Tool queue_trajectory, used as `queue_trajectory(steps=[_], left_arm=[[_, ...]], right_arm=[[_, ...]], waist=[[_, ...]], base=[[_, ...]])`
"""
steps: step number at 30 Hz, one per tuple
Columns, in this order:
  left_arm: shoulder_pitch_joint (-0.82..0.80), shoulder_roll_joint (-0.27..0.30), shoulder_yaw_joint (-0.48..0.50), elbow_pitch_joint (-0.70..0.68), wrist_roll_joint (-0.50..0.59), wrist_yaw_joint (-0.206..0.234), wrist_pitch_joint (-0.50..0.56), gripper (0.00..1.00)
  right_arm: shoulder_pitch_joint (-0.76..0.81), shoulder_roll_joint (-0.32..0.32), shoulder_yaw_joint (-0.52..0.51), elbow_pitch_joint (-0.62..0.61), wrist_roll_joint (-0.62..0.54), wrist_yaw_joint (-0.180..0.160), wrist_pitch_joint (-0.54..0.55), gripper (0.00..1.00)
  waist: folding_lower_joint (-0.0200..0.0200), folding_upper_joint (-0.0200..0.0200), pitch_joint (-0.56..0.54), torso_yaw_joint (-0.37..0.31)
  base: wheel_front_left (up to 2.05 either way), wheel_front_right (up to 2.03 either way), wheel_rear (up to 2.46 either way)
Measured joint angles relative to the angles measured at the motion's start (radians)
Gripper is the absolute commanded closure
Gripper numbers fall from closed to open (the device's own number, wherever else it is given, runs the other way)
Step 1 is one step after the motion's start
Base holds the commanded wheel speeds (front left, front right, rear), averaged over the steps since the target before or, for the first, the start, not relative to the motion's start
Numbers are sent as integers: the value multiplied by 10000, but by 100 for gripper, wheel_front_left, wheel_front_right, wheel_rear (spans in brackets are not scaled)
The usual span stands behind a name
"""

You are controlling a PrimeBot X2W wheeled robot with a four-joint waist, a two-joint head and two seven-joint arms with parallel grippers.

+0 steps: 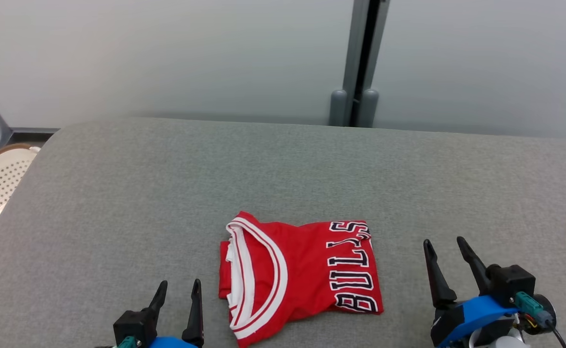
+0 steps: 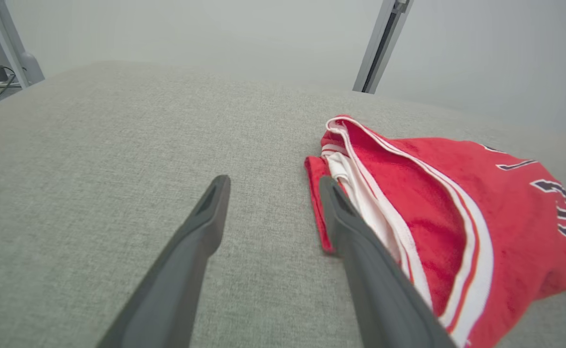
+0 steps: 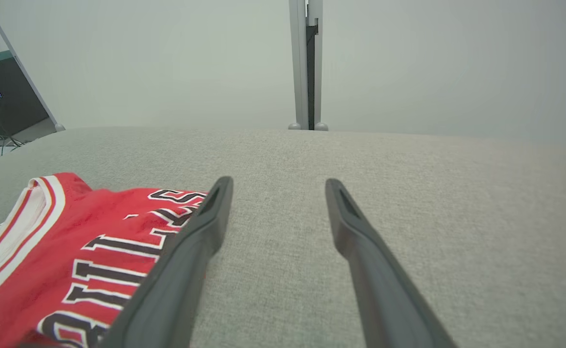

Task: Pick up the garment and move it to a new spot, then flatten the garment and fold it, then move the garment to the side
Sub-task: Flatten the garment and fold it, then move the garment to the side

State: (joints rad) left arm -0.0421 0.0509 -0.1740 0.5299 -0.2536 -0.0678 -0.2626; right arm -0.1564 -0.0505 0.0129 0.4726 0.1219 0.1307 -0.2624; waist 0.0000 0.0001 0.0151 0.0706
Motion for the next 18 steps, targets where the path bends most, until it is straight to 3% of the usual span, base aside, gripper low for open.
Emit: queue_trajectory(steps=[12, 18], left_arm=[[457, 2, 272, -683, 719, 69, -2, 0], [460, -2, 278, -750, 755, 69, -2, 0]], right_arm=[[638, 4, -186, 594, -510, 0, 0, 0], [639, 4, -61, 642, -418, 0, 0, 0]], waist=[[0, 0, -86, -965], [0, 0, 1, -1038]], base=[[0, 0, 0], [0, 0, 0]])
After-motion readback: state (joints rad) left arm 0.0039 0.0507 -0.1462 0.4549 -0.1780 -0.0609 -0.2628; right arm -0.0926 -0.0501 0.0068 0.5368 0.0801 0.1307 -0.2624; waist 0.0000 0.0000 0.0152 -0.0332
